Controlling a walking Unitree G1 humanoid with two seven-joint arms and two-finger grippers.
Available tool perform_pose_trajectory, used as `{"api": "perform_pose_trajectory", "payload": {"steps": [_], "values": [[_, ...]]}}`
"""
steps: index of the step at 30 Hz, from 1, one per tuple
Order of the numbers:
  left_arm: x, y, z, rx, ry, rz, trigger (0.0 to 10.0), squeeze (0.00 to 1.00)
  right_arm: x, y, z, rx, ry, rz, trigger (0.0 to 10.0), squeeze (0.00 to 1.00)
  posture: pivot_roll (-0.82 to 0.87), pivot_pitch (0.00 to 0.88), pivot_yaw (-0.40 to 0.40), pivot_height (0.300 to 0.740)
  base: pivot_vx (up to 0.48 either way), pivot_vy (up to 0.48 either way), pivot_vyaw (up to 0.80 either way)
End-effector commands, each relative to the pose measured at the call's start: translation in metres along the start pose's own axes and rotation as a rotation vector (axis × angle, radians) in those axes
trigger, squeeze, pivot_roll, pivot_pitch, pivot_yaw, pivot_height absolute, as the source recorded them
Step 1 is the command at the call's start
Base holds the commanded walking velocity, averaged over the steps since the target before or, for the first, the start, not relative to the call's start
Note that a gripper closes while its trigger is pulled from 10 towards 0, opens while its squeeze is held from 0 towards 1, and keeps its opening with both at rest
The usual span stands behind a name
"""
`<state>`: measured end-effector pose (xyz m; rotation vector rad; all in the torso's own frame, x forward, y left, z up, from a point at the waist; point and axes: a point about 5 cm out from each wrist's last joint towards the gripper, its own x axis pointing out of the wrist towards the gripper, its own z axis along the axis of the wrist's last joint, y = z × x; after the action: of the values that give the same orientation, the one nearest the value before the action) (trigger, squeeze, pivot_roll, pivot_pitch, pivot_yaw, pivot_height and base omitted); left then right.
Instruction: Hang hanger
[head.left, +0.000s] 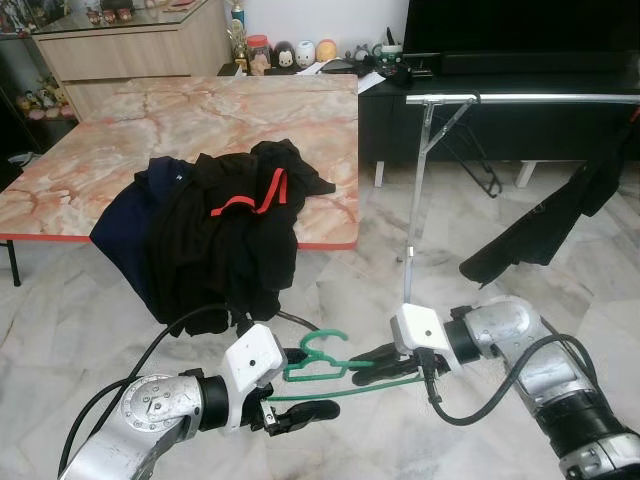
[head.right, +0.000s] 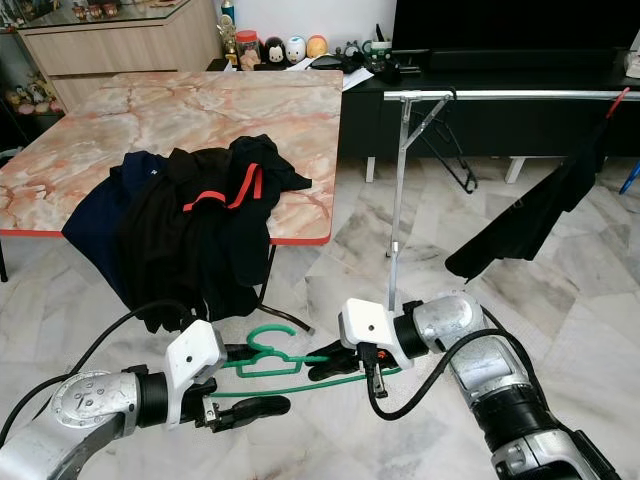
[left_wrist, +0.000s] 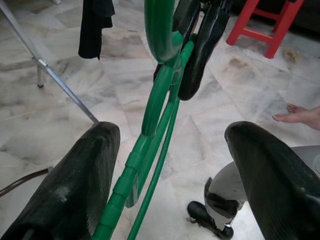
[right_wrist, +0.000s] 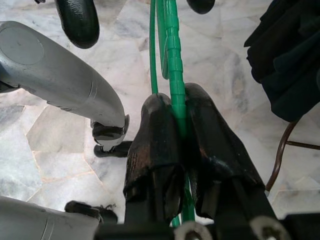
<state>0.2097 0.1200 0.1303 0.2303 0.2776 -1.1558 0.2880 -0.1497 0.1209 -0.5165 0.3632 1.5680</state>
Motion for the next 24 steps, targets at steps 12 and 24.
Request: {"api": "perform_pose_trajectory", "payload": {"steps": [12, 24], "values": [[-0.0006, 0.0015, 0.0045, 0.013, 0.004, -0.008, 0.0, 0.0, 0.0011, 0.0029, 0.0093, -0.022, -0.008, 0.017, 10.0, 0.0, -0.03, 0.011, 0.039, 0.74, 0.0, 0.0, 0.0], [-0.0027, 0.0022, 0.0038, 0.007, 0.012, -0.032, 0.0, 0.0, 0.001, 0.0033, 0.0095, -0.019, -0.005, 0.016, 10.0, 0.0, -0.02, 0.014, 0.041, 0.74, 0.0, 0.0, 0.0]]}}
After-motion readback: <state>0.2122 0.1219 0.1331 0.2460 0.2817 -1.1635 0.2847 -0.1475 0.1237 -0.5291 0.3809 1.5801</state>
